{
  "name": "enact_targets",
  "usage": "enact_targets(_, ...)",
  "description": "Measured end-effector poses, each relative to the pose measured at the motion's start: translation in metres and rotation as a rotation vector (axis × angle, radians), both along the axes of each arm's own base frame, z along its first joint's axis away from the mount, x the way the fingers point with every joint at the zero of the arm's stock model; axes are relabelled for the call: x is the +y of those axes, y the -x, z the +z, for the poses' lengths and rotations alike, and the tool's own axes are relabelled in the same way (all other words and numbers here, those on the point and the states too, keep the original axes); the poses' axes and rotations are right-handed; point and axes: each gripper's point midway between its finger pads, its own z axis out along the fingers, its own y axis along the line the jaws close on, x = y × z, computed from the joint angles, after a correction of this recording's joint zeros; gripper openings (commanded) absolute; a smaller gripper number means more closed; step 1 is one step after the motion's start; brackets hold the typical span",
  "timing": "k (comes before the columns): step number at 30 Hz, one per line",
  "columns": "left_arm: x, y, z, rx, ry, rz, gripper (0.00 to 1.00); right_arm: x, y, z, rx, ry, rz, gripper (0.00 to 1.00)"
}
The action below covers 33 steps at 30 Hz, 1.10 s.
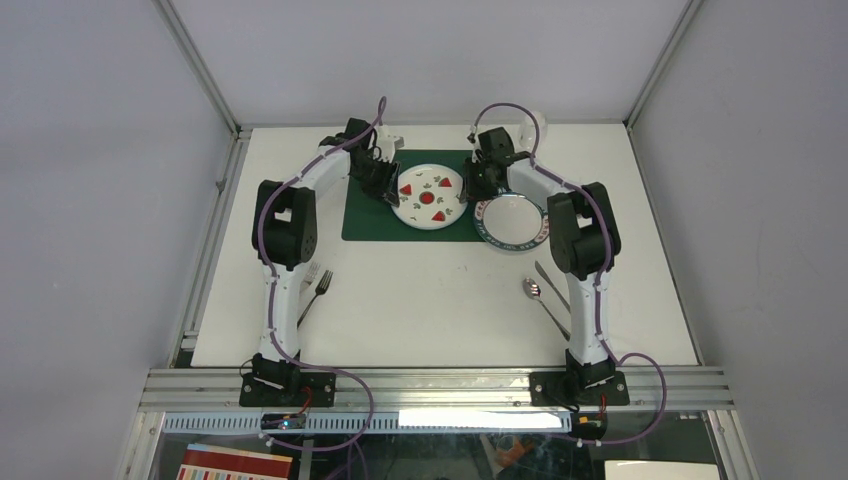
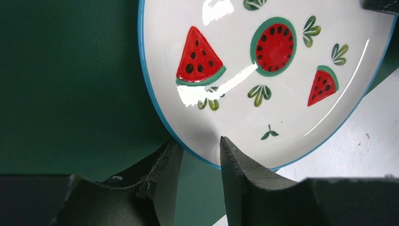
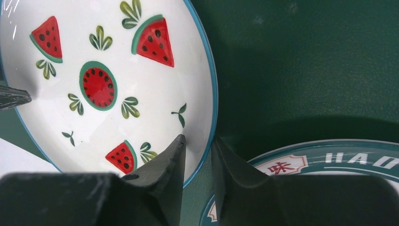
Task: Set the dinner table for one person
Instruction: Adjust the plate on the napkin.
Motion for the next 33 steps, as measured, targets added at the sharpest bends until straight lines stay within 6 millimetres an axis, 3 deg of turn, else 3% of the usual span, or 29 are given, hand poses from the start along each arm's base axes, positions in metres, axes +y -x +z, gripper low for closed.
enact_targets(14,-0.002,0.004,-0.003,0.007,0.007,-0.008,0.47,0.000,0.000,0.005,-0.024,0.029,0.016,0.37)
enact_targets(18,0.001,0.002,0.000,-0.014,-0.027,0.006,0.59,-0.003,-0.002,0.027,-0.056,0.021,0.013,0.38)
enact_targets(24,0.015,-0.002,0.028,-0.092,-0.095,0.055,0.61,-0.012,-0.009,0.087,-0.166,-0.015,-0.002,0.40)
enact_targets(27,0.023,-0.005,0.048,-0.141,-0.124,0.084,0.64,-0.025,-0.009,0.114,-0.207,-0.032,-0.024,0.40)
enact_targets(30,0.026,-0.003,0.070,-0.173,-0.122,0.095,0.66,-0.051,-0.004,0.133,-0.224,-0.054,-0.061,0.40)
enact_targets(33,0.020,0.004,0.092,-0.187,-0.073,0.079,0.66,-0.102,0.007,0.137,-0.193,-0.068,-0.142,0.39)
